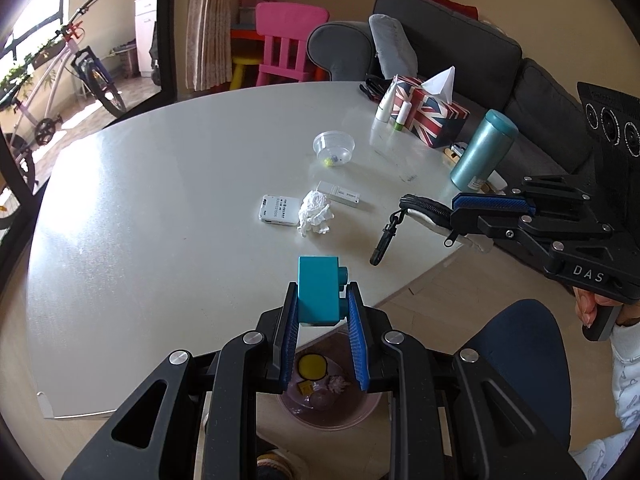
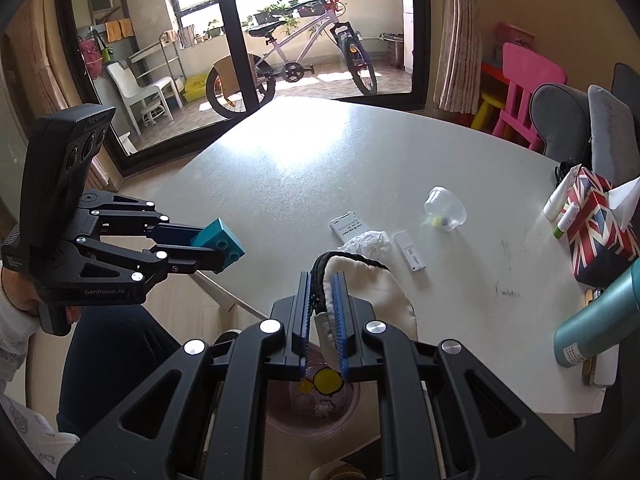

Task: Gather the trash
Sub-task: 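Carry the pouch with the right gripper to the wastebasket while the left gripper carries the teal block, then open the right gripper to drop the pouch into the wastebasket, then open the left gripper to drop the teal block into the wastebasket, then move the right gripper to the crumpled white plastic and grasp it, then grasp the white printed card with the left gripper while the right gripper holds the plastic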

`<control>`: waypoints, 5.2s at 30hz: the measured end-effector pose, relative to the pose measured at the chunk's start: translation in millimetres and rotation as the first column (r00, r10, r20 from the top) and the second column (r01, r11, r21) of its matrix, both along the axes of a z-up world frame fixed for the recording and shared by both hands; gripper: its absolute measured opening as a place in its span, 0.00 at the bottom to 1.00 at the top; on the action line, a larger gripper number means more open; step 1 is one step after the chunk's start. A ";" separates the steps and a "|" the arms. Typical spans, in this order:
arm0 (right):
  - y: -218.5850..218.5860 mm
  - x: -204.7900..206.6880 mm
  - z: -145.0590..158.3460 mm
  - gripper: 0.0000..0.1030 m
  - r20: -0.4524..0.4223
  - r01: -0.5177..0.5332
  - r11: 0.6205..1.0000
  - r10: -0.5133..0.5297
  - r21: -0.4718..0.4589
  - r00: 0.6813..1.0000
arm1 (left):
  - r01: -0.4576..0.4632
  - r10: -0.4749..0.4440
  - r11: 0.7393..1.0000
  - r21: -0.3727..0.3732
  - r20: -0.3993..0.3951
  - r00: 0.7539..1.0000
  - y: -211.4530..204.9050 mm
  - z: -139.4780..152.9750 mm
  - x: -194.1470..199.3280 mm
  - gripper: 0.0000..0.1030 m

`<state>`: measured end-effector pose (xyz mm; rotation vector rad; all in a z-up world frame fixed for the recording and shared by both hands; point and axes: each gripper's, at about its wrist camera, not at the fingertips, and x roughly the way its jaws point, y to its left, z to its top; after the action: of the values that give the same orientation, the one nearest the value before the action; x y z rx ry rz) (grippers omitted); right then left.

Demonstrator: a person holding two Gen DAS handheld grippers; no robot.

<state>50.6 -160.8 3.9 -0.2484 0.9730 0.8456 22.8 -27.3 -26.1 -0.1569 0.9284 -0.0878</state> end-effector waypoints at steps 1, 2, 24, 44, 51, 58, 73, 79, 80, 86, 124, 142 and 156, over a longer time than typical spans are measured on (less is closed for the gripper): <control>-1.2 -5.2 -1.2 0.10 -0.006 -0.003 1.000 0.003 0.001 1.000 | 0.000 0.000 1.000 0.002 -0.001 1.000 -2.0 -1.4 -2.7 0.23; -2.6 -9.5 -2.5 0.10 -0.012 -0.006 1.000 0.006 0.002 1.000 | -0.001 0.001 1.000 0.001 -0.003 1.000 -4.4 -2.6 -4.6 0.23; 11.3 -53.4 -51.9 0.15 -0.138 -0.101 0.994 0.096 -0.030 0.986 | -0.021 0.020 0.999 -0.034 -0.042 0.999 -11.0 -22.2 -36.8 0.23; -14.0 -29.9 -36.7 0.93 -0.087 0.061 0.998 -0.061 -0.007 0.994 | 0.010 -0.013 0.999 -0.045 -0.076 0.997 -19.0 -31.4 -32.3 0.23; -24.5 -25.3 -31.6 0.93 -0.080 0.103 0.995 -0.103 -0.006 0.991 | 0.035 -0.039 0.998 -0.045 -0.100 0.994 -27.8 -37.8 -28.8 0.23; -34.4 -20.4 -29.2 0.93 -0.076 0.133 0.991 -0.133 -0.009 0.988 | 0.050 -0.056 0.998 -0.046 -0.131 0.990 -35.9 -49.1 -27.3 0.23; -40.9 -17.9 -29.7 0.93 -0.078 0.143 0.990 -0.143 -0.002 0.987 | 0.051 -0.054 0.998 -0.036 -0.085 0.995 -43.9 -42.0 -19.7 0.91; -41.7 -17.8 -32.4 0.94 -0.082 0.145 0.989 -0.145 -0.004 0.986 | 0.040 -0.042 0.999 -0.031 -0.082 0.996 -40.8 -40.9 -19.0 0.92; -41.4 -17.5 -32.5 0.94 -0.082 0.144 0.990 -0.144 -0.004 0.986 | 0.037 -0.039 0.999 -0.033 -0.082 0.996 -39.9 -40.9 -19.3 0.92; -39.2 -16.1 -33.1 0.94 -0.081 0.141 0.990 -0.141 -0.003 0.987 | 0.011 -0.014 0.999 -0.033 -0.077 0.997 -32.8 -39.5 -21.3 0.92; 71.5 90.4 -97.4 0.91 -0.107 0.012 0.986 -0.030 -0.163 0.994 | -0.114 0.113 0.993 -0.027 -0.026 0.993 17.3 -20.1 -17.4 0.93; 72.1 94.6 -106.5 0.03 -0.130 0.020 0.986 -0.042 -0.168 0.991 | -0.104 0.103 0.994 -0.031 -0.037 0.994 22.1 -24.4 -8.9 0.93; 30.7 93.8 -70.1 0.03 -0.097 0.093 0.991 -0.103 -0.101 0.990 | -0.067 0.067 0.998 -0.009 -0.011 0.998 16.4 -16.6 27.5 0.93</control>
<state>144.5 -130.1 -66.3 -0.2391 1.1146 0.7283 50.3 -10.9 -42.6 -0.1971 0.9327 -0.0288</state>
